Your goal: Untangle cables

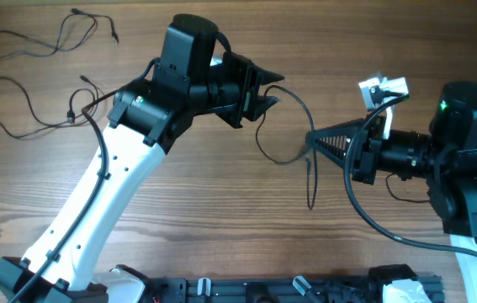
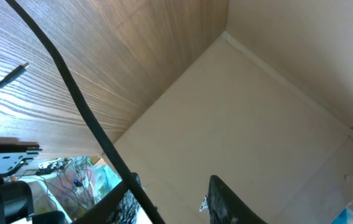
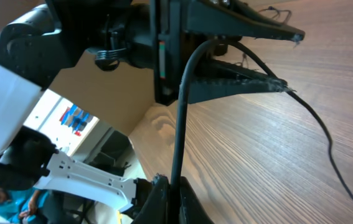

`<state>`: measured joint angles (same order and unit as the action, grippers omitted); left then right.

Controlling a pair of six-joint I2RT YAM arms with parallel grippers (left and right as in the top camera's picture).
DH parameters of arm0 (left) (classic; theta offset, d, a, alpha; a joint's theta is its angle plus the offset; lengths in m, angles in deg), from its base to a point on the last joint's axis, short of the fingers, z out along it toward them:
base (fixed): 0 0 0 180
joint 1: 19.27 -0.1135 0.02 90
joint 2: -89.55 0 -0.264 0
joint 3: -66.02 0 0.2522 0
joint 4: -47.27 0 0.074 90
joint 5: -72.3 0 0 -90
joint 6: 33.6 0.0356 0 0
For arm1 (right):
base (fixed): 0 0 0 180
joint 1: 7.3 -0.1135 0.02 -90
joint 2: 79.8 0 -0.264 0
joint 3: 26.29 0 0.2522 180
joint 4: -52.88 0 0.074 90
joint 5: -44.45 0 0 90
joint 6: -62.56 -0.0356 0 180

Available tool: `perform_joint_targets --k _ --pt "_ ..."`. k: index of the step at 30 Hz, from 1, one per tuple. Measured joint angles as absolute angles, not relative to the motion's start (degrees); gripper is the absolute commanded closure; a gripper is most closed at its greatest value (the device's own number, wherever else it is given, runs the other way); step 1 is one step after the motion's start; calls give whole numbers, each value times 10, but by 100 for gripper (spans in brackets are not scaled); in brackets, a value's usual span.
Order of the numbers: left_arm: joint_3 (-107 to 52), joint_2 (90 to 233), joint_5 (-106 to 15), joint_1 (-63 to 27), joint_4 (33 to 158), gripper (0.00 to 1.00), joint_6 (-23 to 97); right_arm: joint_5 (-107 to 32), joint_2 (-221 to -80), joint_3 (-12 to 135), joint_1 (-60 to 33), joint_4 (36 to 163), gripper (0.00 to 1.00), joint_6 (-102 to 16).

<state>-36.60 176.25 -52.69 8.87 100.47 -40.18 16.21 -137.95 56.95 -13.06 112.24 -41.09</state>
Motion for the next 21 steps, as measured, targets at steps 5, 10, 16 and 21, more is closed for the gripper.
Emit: perform_joint_targets --k 5,10,16,21 --pt "-366 1763 -527 88 1005 96 -403 137 -1379 569 -131 1136 96 -411" --pt "-366 1763 -521 88 1011 96 -383 67 -1379 569 -131 1188 96 -411" --pt "-366 1763 -484 88 1018 96 -298 -39 -1379 569 -132 1242 57 -421" --pt "-366 1762 -480 81 956 96 -255 -116 -1381 569 -132 1282 21 -434"
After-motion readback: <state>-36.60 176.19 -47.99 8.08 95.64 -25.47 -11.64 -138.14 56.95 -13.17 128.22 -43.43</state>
